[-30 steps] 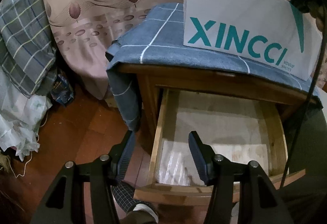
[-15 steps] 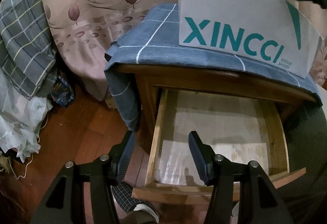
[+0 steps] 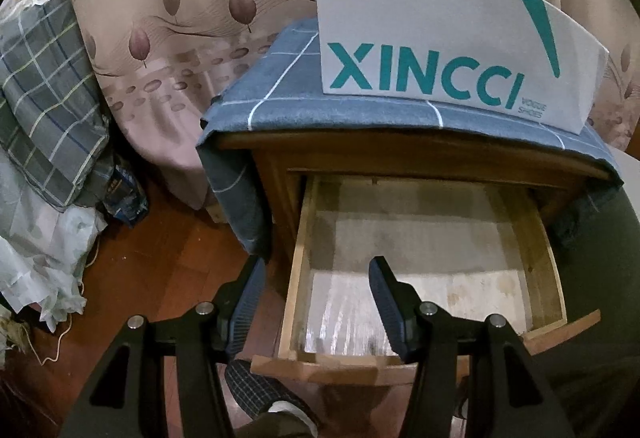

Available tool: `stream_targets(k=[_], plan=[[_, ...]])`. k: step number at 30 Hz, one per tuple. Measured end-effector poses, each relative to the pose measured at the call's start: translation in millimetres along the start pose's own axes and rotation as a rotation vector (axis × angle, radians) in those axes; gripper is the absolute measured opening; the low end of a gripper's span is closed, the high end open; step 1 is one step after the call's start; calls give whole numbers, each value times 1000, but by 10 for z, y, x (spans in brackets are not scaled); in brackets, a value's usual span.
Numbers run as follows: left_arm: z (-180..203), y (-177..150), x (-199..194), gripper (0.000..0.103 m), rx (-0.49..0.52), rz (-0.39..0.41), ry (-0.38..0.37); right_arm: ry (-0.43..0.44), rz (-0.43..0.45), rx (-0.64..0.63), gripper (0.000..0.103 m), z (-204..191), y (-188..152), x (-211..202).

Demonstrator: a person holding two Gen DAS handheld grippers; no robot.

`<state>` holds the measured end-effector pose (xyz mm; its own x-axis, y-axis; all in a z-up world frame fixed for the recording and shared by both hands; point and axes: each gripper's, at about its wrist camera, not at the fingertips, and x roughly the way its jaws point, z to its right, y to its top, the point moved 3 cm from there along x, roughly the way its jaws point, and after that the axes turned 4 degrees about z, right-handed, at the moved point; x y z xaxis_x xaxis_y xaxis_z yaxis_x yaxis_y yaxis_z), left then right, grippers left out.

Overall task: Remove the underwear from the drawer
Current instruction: 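Move the right tool back over the empty drawer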

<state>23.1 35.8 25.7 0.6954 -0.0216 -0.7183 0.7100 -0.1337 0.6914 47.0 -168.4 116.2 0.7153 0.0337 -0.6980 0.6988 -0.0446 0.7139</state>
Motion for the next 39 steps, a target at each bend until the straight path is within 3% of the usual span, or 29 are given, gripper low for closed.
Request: stream_targets(k=[6, 9, 15, 22, 39], plan=[[49, -72, 4, 55, 9, -19, -2, 11, -158, 6, 101, 63, -676, 508], [103, -98, -4, 55, 23, -18, -4, -16, -171, -40, 101, 43, -814, 635], [209, -142, 45, 55, 46, -45, 0, -18, -128, -22, 101, 69, -911, 709], [307, -186, 68, 55, 65, -56, 7, 23, -153, 41, 101, 106, -993, 819], [330, -224, 156, 55, 77, -70, 1, 7, -179, 14, 101, 92, -1074, 887]])
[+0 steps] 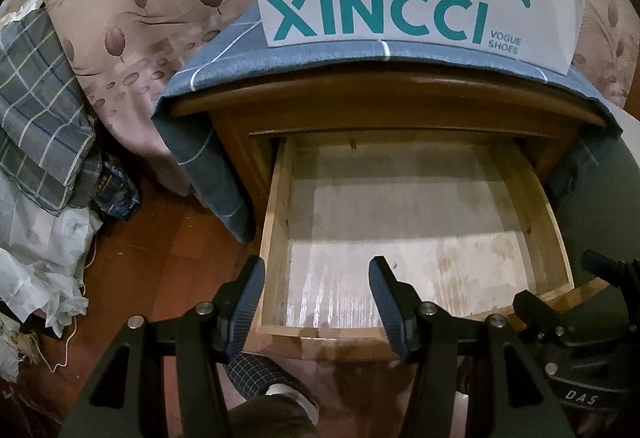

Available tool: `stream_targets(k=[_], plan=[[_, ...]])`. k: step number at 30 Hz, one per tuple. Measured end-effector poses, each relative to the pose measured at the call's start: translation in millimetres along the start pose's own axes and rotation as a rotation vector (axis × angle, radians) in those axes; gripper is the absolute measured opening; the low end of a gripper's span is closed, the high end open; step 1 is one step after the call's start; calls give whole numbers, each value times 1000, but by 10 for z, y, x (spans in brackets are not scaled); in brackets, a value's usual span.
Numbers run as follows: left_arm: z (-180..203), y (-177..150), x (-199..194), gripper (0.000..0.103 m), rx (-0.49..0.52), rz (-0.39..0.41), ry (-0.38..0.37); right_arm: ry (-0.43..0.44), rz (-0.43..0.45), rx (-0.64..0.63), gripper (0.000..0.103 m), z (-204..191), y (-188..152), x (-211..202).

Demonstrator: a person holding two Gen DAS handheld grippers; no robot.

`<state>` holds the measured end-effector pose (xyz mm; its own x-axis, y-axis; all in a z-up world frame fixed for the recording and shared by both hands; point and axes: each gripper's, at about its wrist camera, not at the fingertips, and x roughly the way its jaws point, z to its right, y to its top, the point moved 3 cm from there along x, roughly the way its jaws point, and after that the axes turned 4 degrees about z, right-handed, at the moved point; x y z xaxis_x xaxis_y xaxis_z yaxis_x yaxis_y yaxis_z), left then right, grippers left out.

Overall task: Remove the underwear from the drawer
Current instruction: 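Move the right tool back over the empty drawer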

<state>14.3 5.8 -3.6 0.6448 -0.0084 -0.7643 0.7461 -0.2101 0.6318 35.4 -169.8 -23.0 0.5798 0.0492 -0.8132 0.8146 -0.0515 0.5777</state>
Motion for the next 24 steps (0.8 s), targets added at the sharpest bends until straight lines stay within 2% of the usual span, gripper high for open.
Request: stream_targets(k=[24], plan=[[33, -15, 41, 55, 14, -10, -7, -8, -5, -25, 101, -16, -2, 7]])
